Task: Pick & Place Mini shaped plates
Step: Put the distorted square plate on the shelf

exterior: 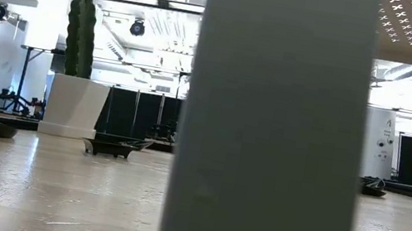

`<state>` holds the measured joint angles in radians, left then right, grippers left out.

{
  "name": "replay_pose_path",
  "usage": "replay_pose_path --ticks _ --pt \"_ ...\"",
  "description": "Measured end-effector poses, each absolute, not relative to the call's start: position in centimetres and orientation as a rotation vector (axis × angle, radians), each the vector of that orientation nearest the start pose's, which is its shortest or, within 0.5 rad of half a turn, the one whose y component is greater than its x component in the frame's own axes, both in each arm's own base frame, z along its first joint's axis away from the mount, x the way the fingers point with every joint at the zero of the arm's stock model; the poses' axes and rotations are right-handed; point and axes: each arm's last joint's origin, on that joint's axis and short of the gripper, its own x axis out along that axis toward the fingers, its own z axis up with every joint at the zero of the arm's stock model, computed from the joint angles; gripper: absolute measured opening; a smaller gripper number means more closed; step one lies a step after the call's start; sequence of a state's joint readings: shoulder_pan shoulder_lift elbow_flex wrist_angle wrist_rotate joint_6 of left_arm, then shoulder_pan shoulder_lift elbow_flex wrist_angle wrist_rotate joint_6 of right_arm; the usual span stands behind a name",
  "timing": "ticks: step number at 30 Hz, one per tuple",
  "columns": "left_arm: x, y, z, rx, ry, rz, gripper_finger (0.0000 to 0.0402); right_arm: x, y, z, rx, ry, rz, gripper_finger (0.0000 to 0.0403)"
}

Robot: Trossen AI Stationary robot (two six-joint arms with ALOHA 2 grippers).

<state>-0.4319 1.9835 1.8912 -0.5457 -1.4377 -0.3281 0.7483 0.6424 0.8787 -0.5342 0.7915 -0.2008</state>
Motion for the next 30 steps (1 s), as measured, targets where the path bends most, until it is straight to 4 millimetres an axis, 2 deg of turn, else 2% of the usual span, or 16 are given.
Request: replay_pose_path --ticks 4,12,16,23,30 --pt "40.9 -15.4 34.4 0.241 0.222 1.011 0.0000 10.7 7.0 34.9 -0.438 0.240 -0.080 0.0019" --pt "41.6 -15.2 33.8 0.242 0.224 1.014 0.0000 12.5 8.5 35.0 -0.470 0.208 -0.093 0.0092" --pt "42.1 -15.3 33.3 0.239 0.223 1.018 0.0000 13.6 9.4 35.0 -0.527 0.197 -0.133 0.0115" --pt "42.4 -15.2 33.4 0.214 0.203 1.024 0.0000 15.8 10.2 34.5 -0.590 0.207 -0.208 0.0132" --pt "42.6 -15.2 33.8 0.221 0.197 1.021 0.0000 17.5 10.0 34.0 -0.609 0.230 -0.270 0.0127"
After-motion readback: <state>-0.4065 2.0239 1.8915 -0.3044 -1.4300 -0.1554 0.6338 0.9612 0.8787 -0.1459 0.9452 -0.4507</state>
